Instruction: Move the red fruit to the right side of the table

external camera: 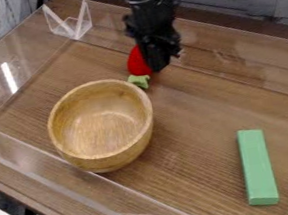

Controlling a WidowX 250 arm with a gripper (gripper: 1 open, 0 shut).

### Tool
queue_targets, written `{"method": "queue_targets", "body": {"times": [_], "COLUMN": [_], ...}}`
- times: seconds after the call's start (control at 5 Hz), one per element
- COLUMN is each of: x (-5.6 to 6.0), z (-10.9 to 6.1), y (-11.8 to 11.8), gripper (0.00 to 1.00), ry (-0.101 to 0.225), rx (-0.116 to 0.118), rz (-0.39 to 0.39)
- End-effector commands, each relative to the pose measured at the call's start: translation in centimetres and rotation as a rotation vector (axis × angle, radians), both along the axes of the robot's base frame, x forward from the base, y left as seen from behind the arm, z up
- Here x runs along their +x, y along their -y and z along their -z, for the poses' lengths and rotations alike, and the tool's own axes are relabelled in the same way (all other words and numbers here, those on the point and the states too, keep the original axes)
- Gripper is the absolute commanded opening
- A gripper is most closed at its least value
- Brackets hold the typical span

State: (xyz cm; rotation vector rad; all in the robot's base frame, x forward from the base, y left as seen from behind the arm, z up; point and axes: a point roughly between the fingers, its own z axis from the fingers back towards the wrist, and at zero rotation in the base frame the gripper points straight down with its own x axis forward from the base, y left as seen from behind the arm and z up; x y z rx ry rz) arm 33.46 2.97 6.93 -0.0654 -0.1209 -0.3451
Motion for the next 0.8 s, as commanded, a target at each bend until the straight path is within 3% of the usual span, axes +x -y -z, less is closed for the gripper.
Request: {"method": "queue_targets", "body": {"times": [0.0, 0.2, 0.4, 0.6], "x": [1.1, 1.4, 1.9, 2.4], "z": [-4.2, -4.1, -3.8, -3.2], "y": [1.9, 5.5, 1.8, -1.7], "gripper": [0.00, 0.00, 1.00, 1.00], "ry": [0.112, 0.118, 0.114, 0.108], "rx": [0.014, 0.005, 0.020, 0.032], "rz": [-0.081, -0.122, -0.228, -0.331]}}
